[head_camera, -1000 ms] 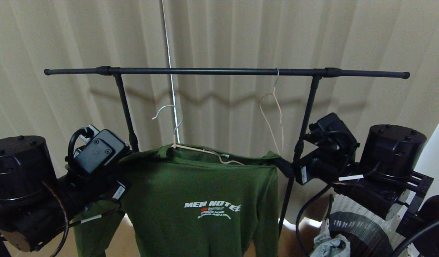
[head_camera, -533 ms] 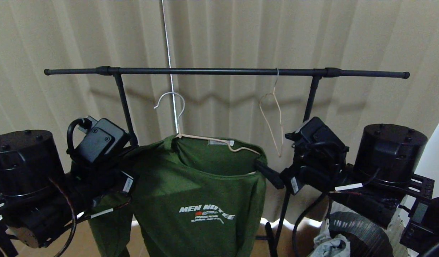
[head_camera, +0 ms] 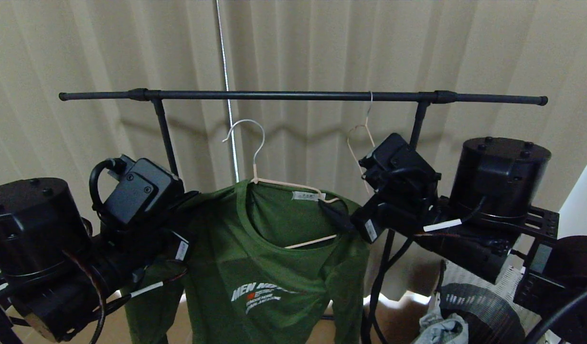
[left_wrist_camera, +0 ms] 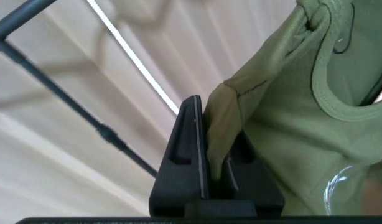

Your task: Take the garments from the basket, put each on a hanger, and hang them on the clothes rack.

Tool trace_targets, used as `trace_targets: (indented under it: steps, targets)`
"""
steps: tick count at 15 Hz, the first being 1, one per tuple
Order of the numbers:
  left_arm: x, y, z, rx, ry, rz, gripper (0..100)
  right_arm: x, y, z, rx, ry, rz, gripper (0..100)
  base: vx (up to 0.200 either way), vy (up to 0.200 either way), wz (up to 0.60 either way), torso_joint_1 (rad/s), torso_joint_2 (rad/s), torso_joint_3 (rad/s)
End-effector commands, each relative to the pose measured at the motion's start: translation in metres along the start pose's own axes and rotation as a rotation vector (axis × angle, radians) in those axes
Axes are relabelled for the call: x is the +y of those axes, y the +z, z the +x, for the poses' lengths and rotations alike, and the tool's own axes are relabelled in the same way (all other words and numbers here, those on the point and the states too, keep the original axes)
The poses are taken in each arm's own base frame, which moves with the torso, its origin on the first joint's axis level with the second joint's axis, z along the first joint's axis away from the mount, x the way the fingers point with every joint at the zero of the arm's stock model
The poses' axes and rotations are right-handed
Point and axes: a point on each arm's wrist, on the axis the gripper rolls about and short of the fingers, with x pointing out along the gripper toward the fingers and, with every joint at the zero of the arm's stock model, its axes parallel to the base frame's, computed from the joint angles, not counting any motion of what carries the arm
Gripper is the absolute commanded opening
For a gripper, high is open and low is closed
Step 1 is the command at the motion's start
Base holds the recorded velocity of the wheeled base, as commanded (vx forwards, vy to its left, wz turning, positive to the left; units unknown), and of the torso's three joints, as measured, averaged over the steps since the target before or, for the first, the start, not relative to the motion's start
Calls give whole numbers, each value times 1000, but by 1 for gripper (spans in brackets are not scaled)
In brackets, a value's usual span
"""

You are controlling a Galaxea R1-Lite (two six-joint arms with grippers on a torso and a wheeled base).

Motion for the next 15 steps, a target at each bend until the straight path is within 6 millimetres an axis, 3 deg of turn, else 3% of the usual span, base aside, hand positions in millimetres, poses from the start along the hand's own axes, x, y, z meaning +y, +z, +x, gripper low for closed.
trace_targets:
  steps: [1,6,13,14,15]
  targets:
    - [-4,2,-1,-10,-19,3,0,3,-2,18,7,-1,-3,100,0,0,0,0,0,0]
    - [-10,4,-4,-25,-46,7,0,5,-6,32,22,-7,-4,100,0,0,0,0,0,0]
    - [-15,6,-6,-33,-67,10,0,8,-10,33,34,-8,-5,100,0,0,0,0,0,0]
    - [-14,6,-6,-36,-66,9,0,8,-11,33,35,-7,-5,0,0,0,0,0,0,0]
    - [-15,6,-6,-36,-69,10,0,8,-11,33,35,-7,-5,0,0,0,0,0,0,0]
